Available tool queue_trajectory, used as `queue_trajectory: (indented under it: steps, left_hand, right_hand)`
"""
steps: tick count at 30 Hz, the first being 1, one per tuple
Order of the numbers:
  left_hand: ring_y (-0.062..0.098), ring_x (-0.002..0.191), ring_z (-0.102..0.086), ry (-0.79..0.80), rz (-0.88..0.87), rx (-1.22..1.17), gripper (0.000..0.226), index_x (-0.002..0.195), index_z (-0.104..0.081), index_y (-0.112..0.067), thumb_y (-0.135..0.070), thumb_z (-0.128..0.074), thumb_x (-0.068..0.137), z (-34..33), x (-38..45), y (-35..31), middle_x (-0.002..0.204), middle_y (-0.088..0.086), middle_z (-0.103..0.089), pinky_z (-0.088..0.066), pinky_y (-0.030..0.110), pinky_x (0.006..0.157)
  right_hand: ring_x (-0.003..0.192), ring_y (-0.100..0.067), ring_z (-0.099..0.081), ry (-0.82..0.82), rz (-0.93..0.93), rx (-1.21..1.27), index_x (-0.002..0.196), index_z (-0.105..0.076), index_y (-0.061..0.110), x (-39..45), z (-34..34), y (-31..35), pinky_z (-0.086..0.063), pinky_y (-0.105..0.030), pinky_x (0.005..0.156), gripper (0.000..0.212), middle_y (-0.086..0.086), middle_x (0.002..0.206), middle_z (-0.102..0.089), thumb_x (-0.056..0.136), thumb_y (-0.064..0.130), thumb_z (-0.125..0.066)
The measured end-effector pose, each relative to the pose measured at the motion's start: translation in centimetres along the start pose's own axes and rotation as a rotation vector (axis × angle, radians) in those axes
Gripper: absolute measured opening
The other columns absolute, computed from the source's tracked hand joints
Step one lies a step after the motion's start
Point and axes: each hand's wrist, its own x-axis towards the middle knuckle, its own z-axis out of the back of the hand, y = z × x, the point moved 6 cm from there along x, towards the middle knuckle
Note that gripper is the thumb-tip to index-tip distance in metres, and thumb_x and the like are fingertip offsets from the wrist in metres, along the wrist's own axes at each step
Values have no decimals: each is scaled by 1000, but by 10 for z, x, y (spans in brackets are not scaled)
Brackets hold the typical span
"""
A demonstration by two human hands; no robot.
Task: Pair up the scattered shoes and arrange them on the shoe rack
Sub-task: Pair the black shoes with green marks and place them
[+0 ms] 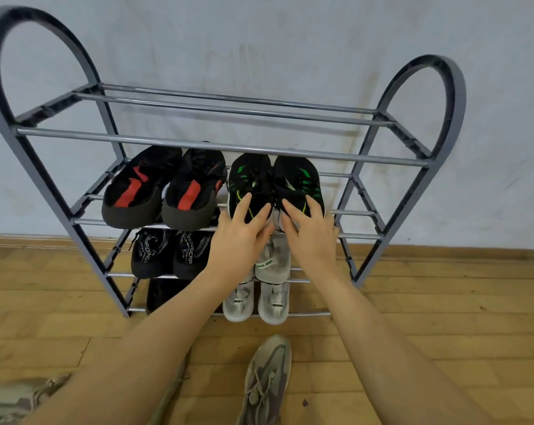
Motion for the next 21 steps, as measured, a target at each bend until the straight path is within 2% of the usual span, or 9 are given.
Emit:
queue_trajectory:
  steps: [2, 6, 8, 10, 12, 15, 18, 21]
  left_hand:
    - [53, 93, -55, 8, 35, 2, 48, 125, -58, -16, -42, -41, 88, -3, -2, 3, 132, 28, -47, -53, 46, 55]
    - [60, 110, -44, 30, 36, 50, 58, 132, -47, -2, -37, -35, 88, -5, -6, 0, 135, 40, -35, -43, 61, 86]
    - [60, 117, -37, 72, 34, 75, 56, 139, -38, -6, -36, -38, 92, -4, -6, -2, 142, 37, -26, -39, 61, 92]
    - [56, 128, -26, 134, 82, 84, 56, 145, -27, -16, -35, -43, 95, -5, -7, 1, 151, 27, -16, -34, 58, 98]
    - [51, 131, -24, 125, 81, 98, 56, 145, -28, -15, -32, -47, 95, 3, -11, 0, 151, 25, -20, -31, 56, 103]
    - [49, 127, -35, 110, 41, 122, 52, 138, -41, -9, -30, -48, 91, 22, -26, -2, 140, 29, -38, -35, 55, 100]
    - [47, 117, -47, 127, 15, 148, 51, 130, -51, -7, -33, -41, 88, 40, -44, 0, 129, 28, -50, -44, 53, 92]
    - [45, 116, -49, 119, -10, 169, 43, 126, -54, -7, -25, -53, 87, 56, -58, 3, 127, 25, -54, -46, 54, 87]
  right_hand:
    - [130, -41, -30, 9, -5, -12, 131, -48, 45, -1, -2, -2, -27, -57, 102, 37, -5, 150, -31, 96, 46, -41]
    - [130, -41, -29, 34, -4, -41, 134, -43, 47, -3, -1, -2, -24, -57, 104, 38, -4, 153, -25, 96, 48, -37]
    - [133, -41, -25, 77, -5, -60, 136, -38, 49, -4, -1, -1, -19, -55, 106, 40, -4, 155, -19, 96, 49, -34]
    - [137, -41, -18, 108, -4, -56, 138, -33, 48, -8, 2, -1, -13, -54, 109, 41, -5, 157, -13, 97, 47, -32]
    - [140, -40, -9, 100, -8, -37, 141, -30, 45, -18, 9, 2, -7, -53, 111, 42, -8, 158, -8, 99, 43, -32]
    - [142, -36, -7, 36, -23, -10, 142, -32, 39, -38, 20, 11, -6, -50, 111, 44, -8, 157, -12, 99, 36, -36]
    - [140, -31, -16, -26, 21, 50, 139, -41, 33, -59, 28, 26, -11, -45, 109, 42, -7, 153, -26, 98, 31, -41]
    - [134, -27, -27, -49, 82, 76, 134, -50, 27, -76, 29, 44, -15, -40, 105, 38, -4, 145, -38, 96, 31, -44]
